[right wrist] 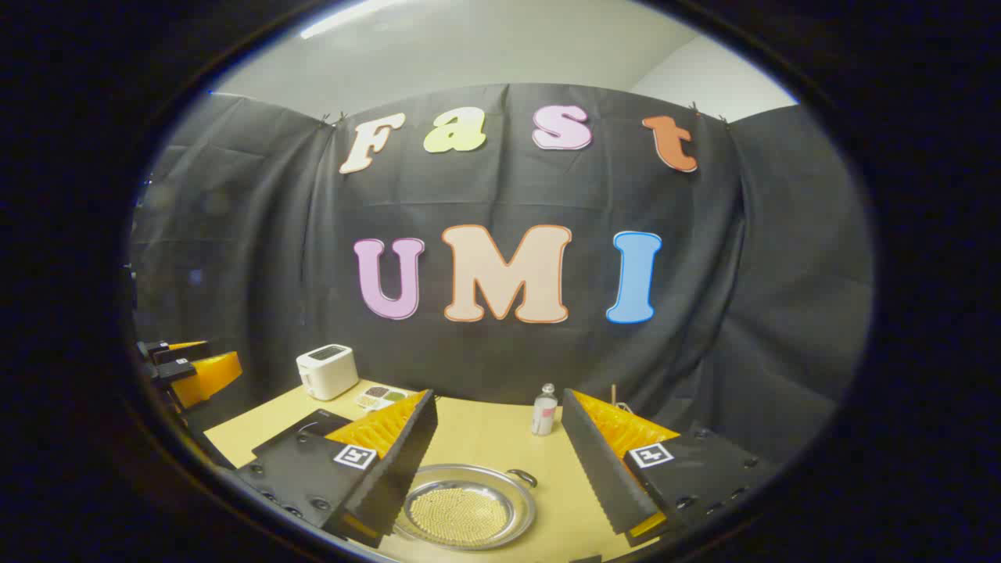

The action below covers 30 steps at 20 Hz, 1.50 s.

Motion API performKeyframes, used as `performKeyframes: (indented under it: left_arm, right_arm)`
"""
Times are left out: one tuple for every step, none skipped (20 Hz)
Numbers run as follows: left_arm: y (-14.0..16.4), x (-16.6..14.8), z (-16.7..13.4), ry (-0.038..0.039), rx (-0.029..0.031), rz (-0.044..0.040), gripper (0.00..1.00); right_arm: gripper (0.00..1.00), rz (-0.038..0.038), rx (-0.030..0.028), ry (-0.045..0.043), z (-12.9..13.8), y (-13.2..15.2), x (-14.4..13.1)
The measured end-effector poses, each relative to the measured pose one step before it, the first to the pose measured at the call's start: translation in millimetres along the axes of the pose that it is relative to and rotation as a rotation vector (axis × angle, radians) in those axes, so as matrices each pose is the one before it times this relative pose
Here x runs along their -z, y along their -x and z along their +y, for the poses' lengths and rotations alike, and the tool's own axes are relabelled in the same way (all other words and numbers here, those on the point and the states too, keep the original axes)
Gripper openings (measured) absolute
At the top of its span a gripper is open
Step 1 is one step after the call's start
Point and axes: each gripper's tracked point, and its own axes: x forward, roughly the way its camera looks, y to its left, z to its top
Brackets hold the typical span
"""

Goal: First push the handle of the pot to place it horizontally, then grasp the pot with both hands and set it on the induction cooktop.

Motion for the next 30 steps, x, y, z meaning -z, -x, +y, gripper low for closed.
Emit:
performKeyframes:
  left_arm:
    - [-0.39, -0.75, -0.51, -0.00217, -0.00089, -0.00252, 0.99]
    - [0.95, -0.95, -1.54, 0.00205, 0.00330, -0.00246, 0.96]
    - [1.21, -0.38, -2.43, 0.00285, 0.00795, -0.00112, 0.99]
    - [1.03, 0.39, -1.94, -0.00117, 0.00587, -0.00204, 0.96]
    - [0.56, -1.05, -0.39, -0.00551, 0.00138, -0.00173, 0.96]
    - [-0.98, 0.98, 1.19, -0.00483, -0.00065, 0.00258, 0.99]
    - [0.47, 0.21, -1.28, -0.00242, 0.00645, 0.00255, 0.93]
    - [1.25, 0.67, -2.55, -0.00201, 0.00693, 0.00010, 0.96]
    - [-0.44, -1.40, -0.48, -0.00340, 0.00325, -0.00337, 0.96]
    - [-1.83, 0.66, 0.48, -0.00459, 0.00076, -0.00030, 0.99]
    - [-0.52, 1.03, -0.79, -0.00357, 0.00075, 0.00293, 0.99]
    - [-0.42, 1.53, -0.19, -0.00184, 0.00007, 0.00352, 0.96]
    - [0.18, 1.01, 0.85, 0.00060, -0.00303, 0.00339, 0.99]
    - [0.69, 1.26, 0.27, 0.00144, -0.00087, 0.00246, 0.96]
    - [-0.08, 0.98, -0.72, 0.00112, 0.00152, 0.00270, 0.96]
    - [1.04, 1.55, -0.32, 0.00029, -0.00008, 0.00316, 0.96]
    - [0.95, 0.82, 0.01, 0.00033, 0.00163, 0.00141, 0.96]
    - [0.54, 0.68, -0.40, 0.00199, 0.00398, 0.00185, 0.96]
    - [0.91, 1.00, -0.67, 0.00214, 0.00380, 0.00326, 0.96]
    - [1.18, 0.96, 1.81, 0.00128, 0.00185, 0.00222, 0.93]
    - [0.93, 0.79, 1.41, -0.00178, -0.00183, 0.00398, 0.96]
    - [0.94, 0.47, 2.02, -0.00443, -0.00013, 0.00056, 0.99]
    - [1.57, 0.40, 0.97, -0.00620, 0.00240, 0.00128, 0.93]
    - [0.77, 1.09, 0.76, -0.00826, 0.00154, 0.00276, 0.93]
    - [1.68, 0.65, 0.71, -0.00728, 0.00132, 0.00165, 0.93]
    - [0.45, 0.63, 1.00, -0.00432, 0.00367, 0.00173, 0.93]
    - [1.11, -0.11, 0.15, -0.00249, 0.00374, 0.00189, 0.93]
    - [0.90, 0.57, 1.04, -0.00037, 0.00381, -0.00038, 0.96]
    - [0.61, -0.85, 0.09, 0.00027, 0.00512, 0.00048, 0.96]
    - [0.73, 0.90, 0.49, -0.00129, 0.00314, 0.00053, 0.99]
  right_arm:
    - [0.98, 0.00404, 0.00787, -0.00661, -6.19, 1.06, 1.15]
    - [0.98, 0.00333, 0.00818, -0.00573, -5.40, 1.80, 0.45]
    - [0.98, 0.00474, 0.00771, -0.00336, -5.26, 1.30, 0.80]
    - [0.98, 0.00234, 0.00810, -0.00167, -4.85, 0.47, -0.39]
    - [0.98, 0.00062, 0.00663, -0.00045, -4.22, 0.54, 0.40]
    - [0.98, 0.00234, 0.00341, 0.00105, -2.53, 1.68, -0.67]
    - [0.98, 0.00234, 0.00063, 0.00058, -0.77, 0.17, 0.69]
    - [0.98, 0.00264, -0.00019, 0.00109, -0.52, 0.53, 0.08]
    - [0.98, -0.00103, -0.00029, 0.00283, -0.38, 1.30, -0.64]
    - [0.98, -0.00205, 0.00197, 0.00415, -0.06, 0.87, -1.32]
    - [0.98, -0.00110, 0.00224, 0.00436, -1.29, 2.53, 0.20]
    - [0.98, -0.00116, 0.00140, 0.00336, -0.50, 0.77, -1.08]
    - [0.98, 0.00126, 0.00151, 0.00224, -0.12, 0.70, 1.62]
    - [0.98, 0.00310, 0.00188, -0.00064, 0.33, 0.97, 1.13]
    - [0.98, 0.00459, -0.00010, -0.00328, -0.02, 0.87, 1.88]
    - [0.98, 0.00519, 0.00044, -0.00437, 0.63, 1.81, 1.18]
    - [0.98, 0.00565, 0.00132, -0.00176, 0.21, 1.28, 3.01]
    - [0.98, 0.00461, 0.00466, 0.00006, -0.46, 0.70, 1.58]
    - [0.98, 0.00306, 0.00371, 0.00046, -0.92, 1.06, 1.24]
    - [0.98, 0.00227, 0.00344, -0.00024, 0.62, 1.13, 0.98]
    - [0.98, 0.00138, 0.00408, -0.00150, -0.06, 1.40, 1.32]
    - [0.98, 0.00153, 0.00376, -0.00031, -0.04, 1.09, 0.85]
    - [0.99, 0.00178, 0.00350, -0.00109, 0.08, 0.34, 1.77]
    - [0.93, 0.00068, 0.00513, -0.00302, 0.32, 1.72, 0.16]
    - [0.90, 0.00038, 0.00194, -0.00419, 0.86, 1.35, 0.35]
    - [0.90, 0.00052, 0.00232, -0.00595, 0.94, 1.30, 0.10]
    - [0.90, 0.00142, 0.00320, -0.00739, -0.07, 1.87, 1.28]
    - [0.90, 0.00215, 0.00190, -0.00834, 0.78, 1.16, 0.43]
    - [0.90, -0.00065, 0.00228, -0.00942, 0.76, 1.22, 1.49]
    - [0.80, -0.00294, 0.00493, -0.01255, -0.48, 0.50, -0.99]
